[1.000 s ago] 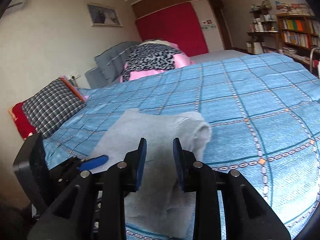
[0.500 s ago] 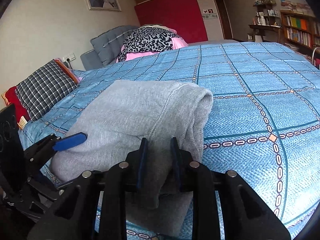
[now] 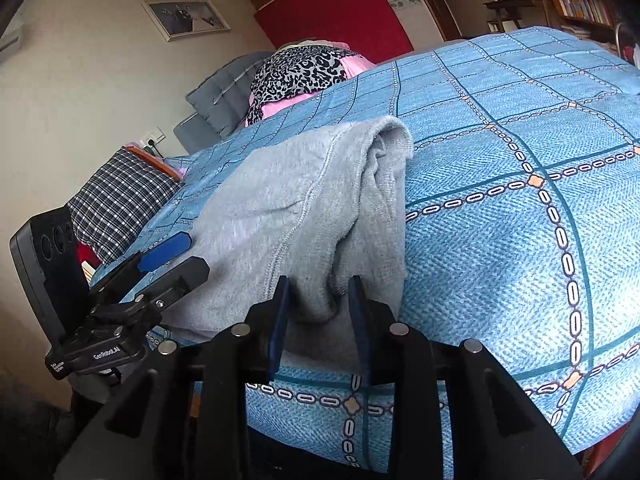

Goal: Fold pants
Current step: 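Lower the folded edge onto the stack and open the right gripper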

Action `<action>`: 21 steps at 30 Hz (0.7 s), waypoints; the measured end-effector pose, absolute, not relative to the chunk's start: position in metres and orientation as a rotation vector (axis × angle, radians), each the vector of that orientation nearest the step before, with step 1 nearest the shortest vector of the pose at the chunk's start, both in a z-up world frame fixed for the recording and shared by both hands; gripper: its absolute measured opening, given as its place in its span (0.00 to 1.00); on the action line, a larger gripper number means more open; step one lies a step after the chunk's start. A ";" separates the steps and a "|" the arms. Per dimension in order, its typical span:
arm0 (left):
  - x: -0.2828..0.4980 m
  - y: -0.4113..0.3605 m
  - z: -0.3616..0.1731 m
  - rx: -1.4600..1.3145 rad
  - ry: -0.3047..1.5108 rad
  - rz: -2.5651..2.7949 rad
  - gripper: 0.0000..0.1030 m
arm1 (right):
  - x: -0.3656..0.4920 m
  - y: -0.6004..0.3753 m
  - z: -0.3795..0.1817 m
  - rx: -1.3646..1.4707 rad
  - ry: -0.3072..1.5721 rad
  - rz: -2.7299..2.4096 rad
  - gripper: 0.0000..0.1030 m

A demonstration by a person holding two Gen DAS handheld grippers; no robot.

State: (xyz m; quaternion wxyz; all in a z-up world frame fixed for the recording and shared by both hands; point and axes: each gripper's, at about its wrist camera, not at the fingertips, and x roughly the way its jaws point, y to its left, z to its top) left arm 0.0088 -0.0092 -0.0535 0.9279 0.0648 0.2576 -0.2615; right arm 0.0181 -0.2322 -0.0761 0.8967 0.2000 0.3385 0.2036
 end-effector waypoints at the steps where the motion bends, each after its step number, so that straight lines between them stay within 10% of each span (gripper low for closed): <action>1: 0.010 -0.007 -0.053 0.131 0.527 -0.527 0.80 | 0.018 -0.231 -0.075 0.412 0.702 0.428 0.38; 3: 0.013 -0.003 -0.053 0.127 0.530 -0.510 0.80 | 0.018 -0.228 -0.074 0.399 0.699 0.426 0.41; 7: 0.019 0.001 -0.053 0.120 0.540 -0.496 0.80 | 0.013 -0.227 -0.061 0.345 0.656 0.390 0.10; 21: 0.017 -0.032 -0.063 0.226 0.531 -0.561 0.80 | 0.014 -0.246 -0.076 0.292 0.661 0.277 0.06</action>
